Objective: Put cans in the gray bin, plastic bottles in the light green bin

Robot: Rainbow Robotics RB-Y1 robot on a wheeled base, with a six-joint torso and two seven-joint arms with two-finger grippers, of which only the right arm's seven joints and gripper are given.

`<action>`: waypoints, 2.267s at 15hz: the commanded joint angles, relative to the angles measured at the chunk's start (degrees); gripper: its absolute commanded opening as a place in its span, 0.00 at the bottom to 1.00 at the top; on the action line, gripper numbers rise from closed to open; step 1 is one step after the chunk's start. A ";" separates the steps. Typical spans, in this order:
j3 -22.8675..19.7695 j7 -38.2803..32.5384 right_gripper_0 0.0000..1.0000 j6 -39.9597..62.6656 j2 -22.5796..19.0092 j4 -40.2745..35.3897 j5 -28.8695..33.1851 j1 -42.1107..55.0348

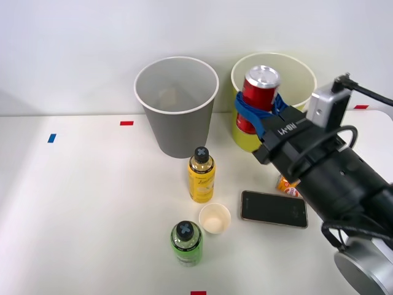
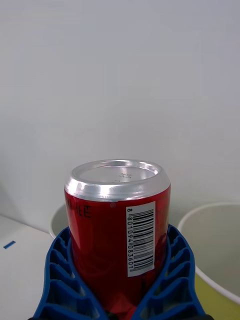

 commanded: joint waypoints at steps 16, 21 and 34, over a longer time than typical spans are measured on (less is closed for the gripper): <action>6.85 -0.39 0.00 0.16 15.21 46.08 -3.52 -43.80; 6.85 -0.39 1.00 0.16 15.21 46.61 -3.52 -44.32; 5.26 -0.22 1.00 -11.27 -3.60 12.60 -0.36 -8.90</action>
